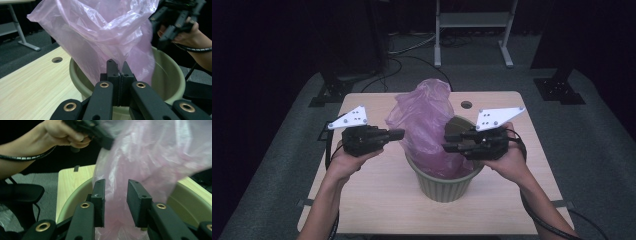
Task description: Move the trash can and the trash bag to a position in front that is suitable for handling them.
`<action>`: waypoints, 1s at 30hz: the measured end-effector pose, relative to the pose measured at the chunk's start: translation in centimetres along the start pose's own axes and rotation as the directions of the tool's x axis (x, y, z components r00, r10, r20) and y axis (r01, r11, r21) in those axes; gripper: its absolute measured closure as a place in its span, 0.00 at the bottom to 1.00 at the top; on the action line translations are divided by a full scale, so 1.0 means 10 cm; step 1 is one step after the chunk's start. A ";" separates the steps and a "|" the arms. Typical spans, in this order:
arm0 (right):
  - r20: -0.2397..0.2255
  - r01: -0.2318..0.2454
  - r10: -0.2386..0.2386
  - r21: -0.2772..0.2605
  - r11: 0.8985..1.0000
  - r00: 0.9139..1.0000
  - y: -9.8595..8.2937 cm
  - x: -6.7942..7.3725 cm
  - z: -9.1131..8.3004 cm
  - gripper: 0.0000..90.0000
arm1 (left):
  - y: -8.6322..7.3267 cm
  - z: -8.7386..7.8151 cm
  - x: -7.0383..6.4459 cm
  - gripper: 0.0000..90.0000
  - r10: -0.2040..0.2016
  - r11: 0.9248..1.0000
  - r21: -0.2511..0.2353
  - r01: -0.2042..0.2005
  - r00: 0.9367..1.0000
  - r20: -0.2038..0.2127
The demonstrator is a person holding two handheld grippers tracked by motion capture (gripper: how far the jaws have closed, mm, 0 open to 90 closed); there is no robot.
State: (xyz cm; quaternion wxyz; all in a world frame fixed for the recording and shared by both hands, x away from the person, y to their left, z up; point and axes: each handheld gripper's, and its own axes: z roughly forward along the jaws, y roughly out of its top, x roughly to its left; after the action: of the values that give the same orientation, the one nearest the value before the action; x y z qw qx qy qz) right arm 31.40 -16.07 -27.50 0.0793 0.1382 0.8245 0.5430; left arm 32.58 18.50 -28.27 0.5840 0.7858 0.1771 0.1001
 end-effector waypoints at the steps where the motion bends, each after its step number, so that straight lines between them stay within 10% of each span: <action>1: -0.006 -0.015 0.015 -0.005 1.000 1.000 0.00 -0.04 -0.01 0.74 | 0.00 -0.02 0.00 1.00 0.007 1.000 0.004 -0.007 1.000 -0.004; 12: 0.048 -0.095 0.094 0.016 0.995 0.994 0.15 -0.46 0.09 0.70 | -0.02 -0.08 0.00 1.00 0.028 1.000 0.014 -0.028 1.000 -0.003; 22: 0.005 -0.088 0.088 0.015 0.996 0.996 0.34 -0.52 0.30 0.65 | 0.00 -0.06 -0.01 1.00 0.049 0.999 0.022 -0.049 0.998 0.027; 30: 0.041 -0.068 0.065 0.073 0.995 0.997 0.39 -0.47 0.34 1.00 | 0.02 -0.04 -0.01 1.00 0.060 0.997 0.043 -0.061 0.998 0.033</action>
State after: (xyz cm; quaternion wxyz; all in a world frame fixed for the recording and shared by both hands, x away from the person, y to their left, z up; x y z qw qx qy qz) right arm 37.37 -13.13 -25.33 0.0719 0.1791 0.8374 0.5114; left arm 32.39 18.80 -27.92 0.5660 0.8050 0.1463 0.1013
